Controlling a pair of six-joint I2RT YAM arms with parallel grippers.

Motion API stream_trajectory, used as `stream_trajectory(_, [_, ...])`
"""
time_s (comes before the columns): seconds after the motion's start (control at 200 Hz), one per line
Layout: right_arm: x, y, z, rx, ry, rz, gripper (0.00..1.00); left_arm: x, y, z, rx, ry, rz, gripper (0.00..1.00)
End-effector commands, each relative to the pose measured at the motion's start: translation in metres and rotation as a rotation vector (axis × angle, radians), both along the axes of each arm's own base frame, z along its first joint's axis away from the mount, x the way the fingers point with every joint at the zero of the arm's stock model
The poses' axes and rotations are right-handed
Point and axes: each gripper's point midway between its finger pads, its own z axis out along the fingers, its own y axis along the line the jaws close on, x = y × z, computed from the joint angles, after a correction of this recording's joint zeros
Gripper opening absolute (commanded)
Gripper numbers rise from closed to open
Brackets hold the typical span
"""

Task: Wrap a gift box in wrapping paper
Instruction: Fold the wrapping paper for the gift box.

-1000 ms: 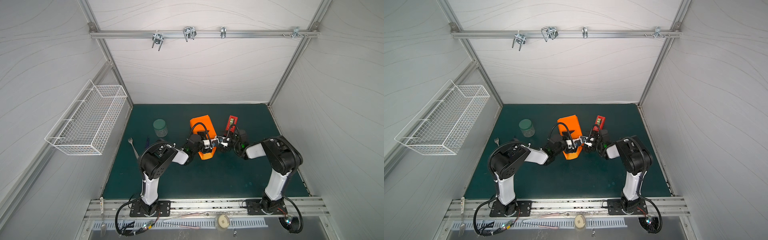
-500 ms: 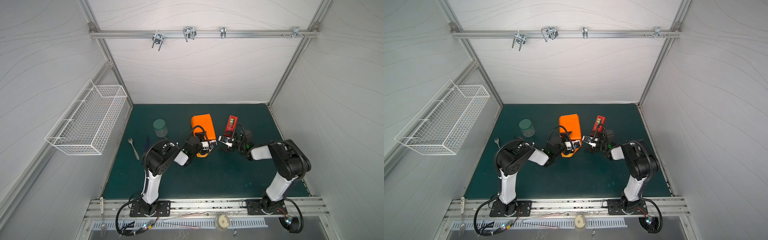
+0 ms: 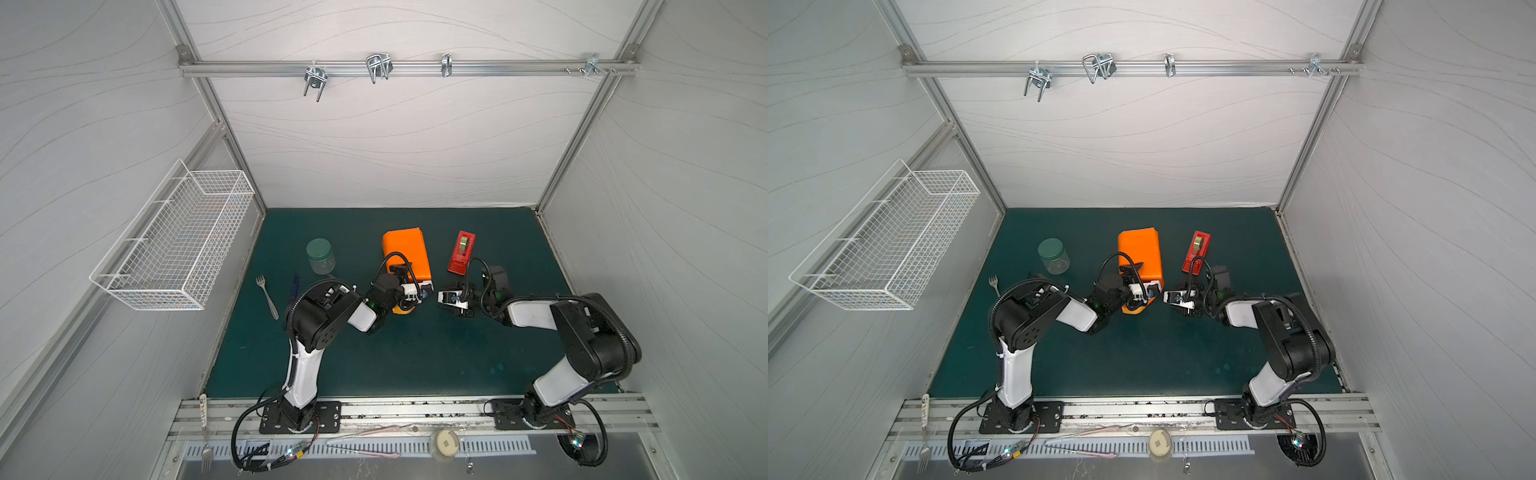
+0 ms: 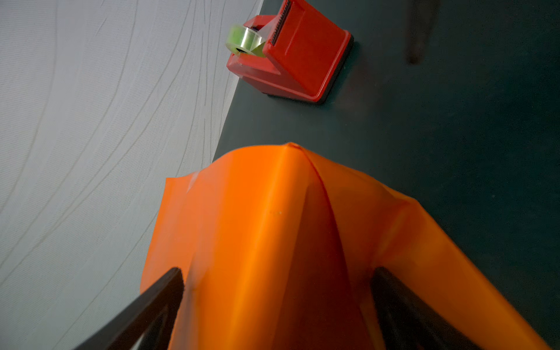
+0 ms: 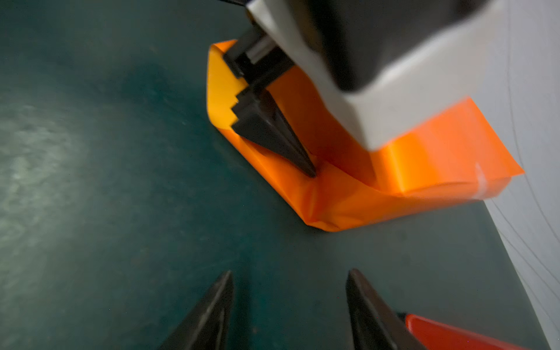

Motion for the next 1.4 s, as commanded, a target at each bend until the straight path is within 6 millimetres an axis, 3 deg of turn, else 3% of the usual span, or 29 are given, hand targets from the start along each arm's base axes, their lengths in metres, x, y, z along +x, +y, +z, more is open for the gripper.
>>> stream_trajectory(0.0, [-0.013, 0.014, -0.008, -0.025, -0.033, 0.107, 0.58, 0.005, 0.000, 0.011, -0.017, -0.033, 0.008, 0.99])
stream_trajectory(0.165, [-0.007, 0.023, -0.022, -0.059, -0.135, 0.125, 0.48, 0.004, 0.001, 0.008, -0.015, -0.031, 0.007, 0.99])
stream_trajectory(0.395, [0.001, 0.028, -0.023, -0.065, -0.258, 0.115, 0.14, 0.001, 0.001, 0.004, -0.012, -0.023, 0.001, 0.99])
stream_trajectory(0.56, [0.010, 0.033, -0.023, -0.071, -0.327, 0.078, 0.01, 0.002, 0.001, 0.005, -0.034, -0.010, 0.011, 0.99])
stream_trajectory(1.086, [0.038, 0.043, -0.032, -0.097, -0.459, 0.013, 0.00, 0.001, 0.000, 0.004, -0.042, 0.003, 0.009, 0.99])
stream_trajectory(1.396, [0.021, 0.044, -0.065, -0.158, -0.439, 0.133, 0.00, 0.001, -0.001, 0.009, -0.051, 0.012, 0.009, 0.99])
